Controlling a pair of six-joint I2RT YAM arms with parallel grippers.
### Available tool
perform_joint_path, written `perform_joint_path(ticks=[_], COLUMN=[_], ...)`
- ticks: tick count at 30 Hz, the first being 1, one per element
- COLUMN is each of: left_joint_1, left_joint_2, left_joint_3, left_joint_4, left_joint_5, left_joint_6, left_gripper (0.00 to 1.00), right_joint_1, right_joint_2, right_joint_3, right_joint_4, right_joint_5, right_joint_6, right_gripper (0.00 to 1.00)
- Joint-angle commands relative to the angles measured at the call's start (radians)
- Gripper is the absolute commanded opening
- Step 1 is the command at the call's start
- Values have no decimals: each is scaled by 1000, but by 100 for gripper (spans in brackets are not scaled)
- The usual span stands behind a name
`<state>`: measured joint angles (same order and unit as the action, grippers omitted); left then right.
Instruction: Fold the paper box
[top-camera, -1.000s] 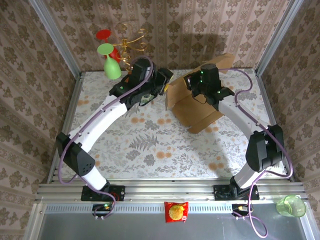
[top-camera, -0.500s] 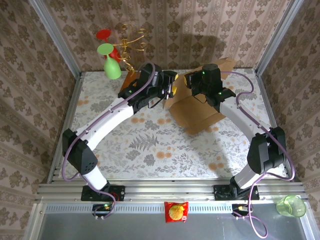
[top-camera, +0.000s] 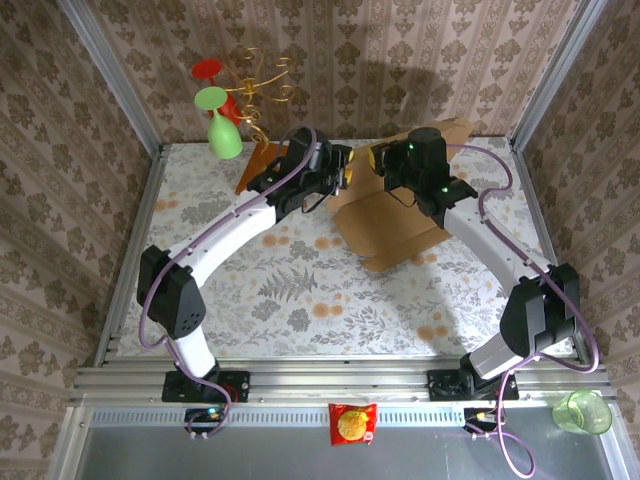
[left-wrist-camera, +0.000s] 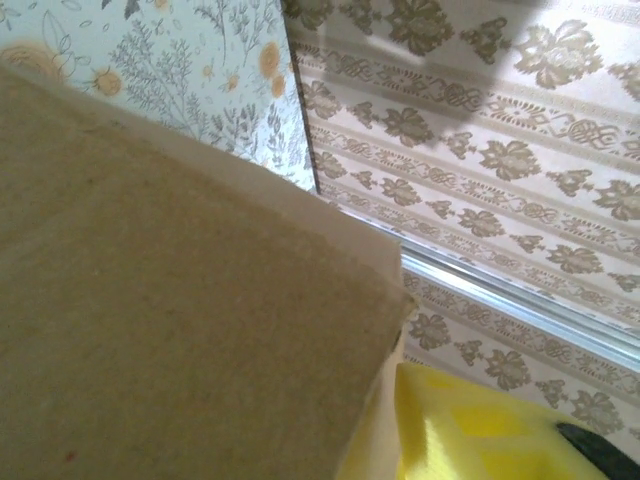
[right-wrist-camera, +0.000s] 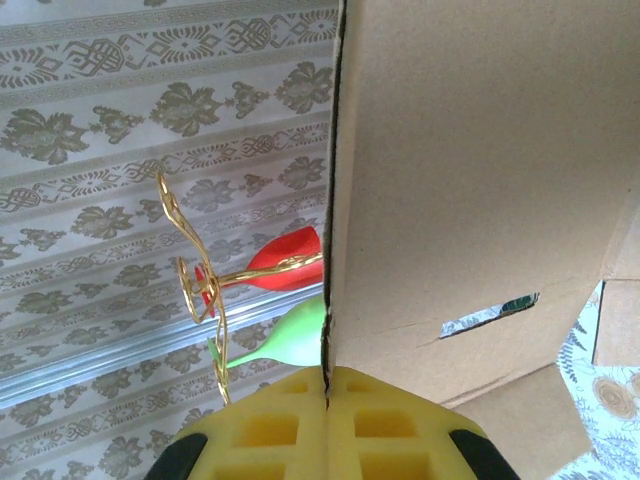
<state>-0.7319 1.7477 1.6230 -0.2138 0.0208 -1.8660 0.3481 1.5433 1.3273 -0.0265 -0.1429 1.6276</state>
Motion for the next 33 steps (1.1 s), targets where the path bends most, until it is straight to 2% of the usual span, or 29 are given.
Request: perform_joint_path(ticks=[1, 4, 7, 8, 10, 14, 18, 20, 27, 33], left_joint_1=[13, 14, 13, 14, 17, 32, 50, 57, 74, 78], left_joint_2=[13, 8, -5, -11, -22, -50, -62, -69, -79, -78], left_joint_3=[28, 3, -24, -32, -47, -87, -118, -129, -140, -147], left_joint_4=[35, 64, 77, 79, 85, 107, 137, 136, 128, 131], left_joint_5=[-33, -34, -39, -41, -37, -5, 44, 60, 99, 107], left_joint_6=[-5, -5, -5, -4, 2, 17, 26, 35, 54, 53], left_gripper=[31, 19, 0, 0, 0, 0, 0, 0, 0, 0], right_joint_1=[12, 12, 12, 10, -4, -78, -148, -163, -203, -221], right_joint_2=[-40, -45, -51, -56, -71, -97, -81, -70, 37, 132], right_joint_3=[-23, -36, -40, -45, -70, -138, -160, -175, -138, -59], right_joint_4=[-7, -8, -14, -17, -2, 56, 108, 138, 208, 238], right_joint_5=[12, 14, 15, 20, 26, -19, -109, -126, -200, -241], right_joint_6=[14, 15, 4, -5, -19, -17, -19, -5, -5, -15], right_gripper=[0, 0, 0, 0, 13, 47, 63, 65, 65, 57])
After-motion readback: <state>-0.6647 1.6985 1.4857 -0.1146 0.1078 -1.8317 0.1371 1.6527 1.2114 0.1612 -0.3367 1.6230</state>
